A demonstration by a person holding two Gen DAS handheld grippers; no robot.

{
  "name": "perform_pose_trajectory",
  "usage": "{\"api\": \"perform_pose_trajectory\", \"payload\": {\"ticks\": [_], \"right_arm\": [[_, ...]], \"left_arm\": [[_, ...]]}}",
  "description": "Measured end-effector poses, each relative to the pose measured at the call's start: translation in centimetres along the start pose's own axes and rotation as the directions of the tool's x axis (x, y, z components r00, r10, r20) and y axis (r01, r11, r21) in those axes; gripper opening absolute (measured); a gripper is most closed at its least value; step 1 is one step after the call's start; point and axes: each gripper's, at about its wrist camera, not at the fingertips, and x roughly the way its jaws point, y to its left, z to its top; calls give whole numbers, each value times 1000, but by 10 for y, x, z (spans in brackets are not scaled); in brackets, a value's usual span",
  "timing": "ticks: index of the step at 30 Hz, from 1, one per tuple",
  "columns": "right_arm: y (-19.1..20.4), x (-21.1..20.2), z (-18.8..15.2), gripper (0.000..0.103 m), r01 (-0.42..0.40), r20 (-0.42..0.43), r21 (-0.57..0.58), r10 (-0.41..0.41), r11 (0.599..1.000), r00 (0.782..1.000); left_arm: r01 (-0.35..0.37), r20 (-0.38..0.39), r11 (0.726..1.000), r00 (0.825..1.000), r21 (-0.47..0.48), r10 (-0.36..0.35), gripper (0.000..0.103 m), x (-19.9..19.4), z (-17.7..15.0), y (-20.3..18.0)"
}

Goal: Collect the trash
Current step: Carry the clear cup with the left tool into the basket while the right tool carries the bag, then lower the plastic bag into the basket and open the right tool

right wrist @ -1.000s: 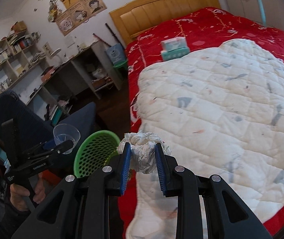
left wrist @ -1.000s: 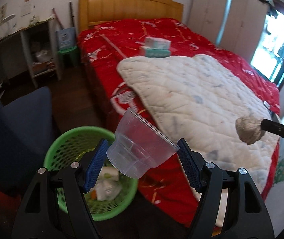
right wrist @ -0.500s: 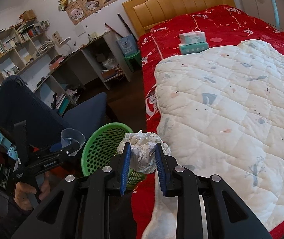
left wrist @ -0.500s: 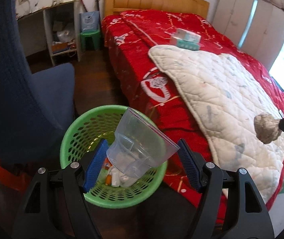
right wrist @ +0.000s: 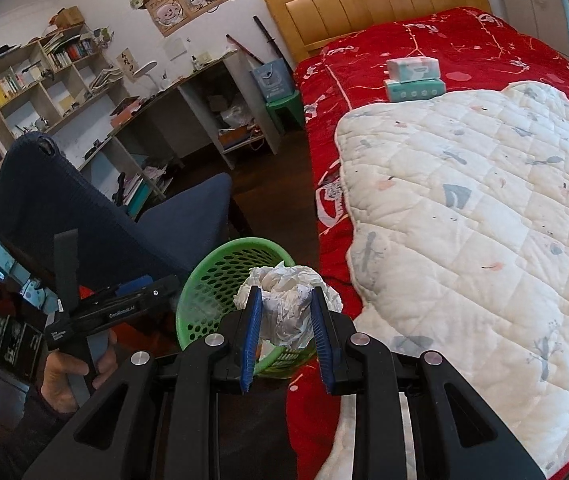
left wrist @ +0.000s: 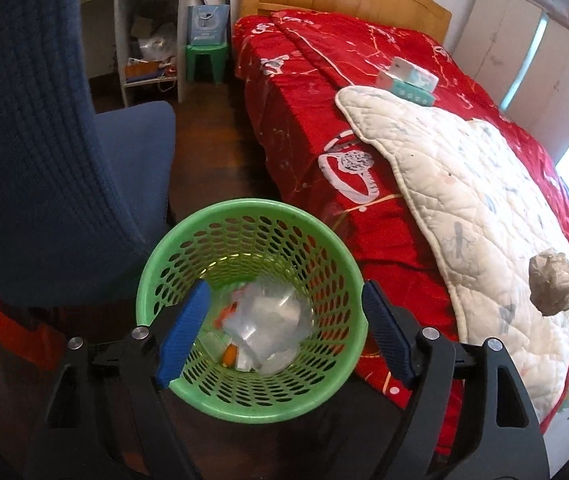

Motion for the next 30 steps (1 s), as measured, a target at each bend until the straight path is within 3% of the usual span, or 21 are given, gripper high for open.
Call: {"api": "perform_pose_trajectory", "payload": {"ticks": [13, 30], "right_arm": [[29, 31, 5, 25, -51, -47, -46, 49, 998, 998], [83, 112, 5, 28, -83, -147, -89, 69, 993, 987]], "left_arm": [[-32, 24, 999, 999, -35, 33, 78, -27, -16, 24], [-58, 34, 990, 997, -127, 63, 78, -46, -35, 63]]}}
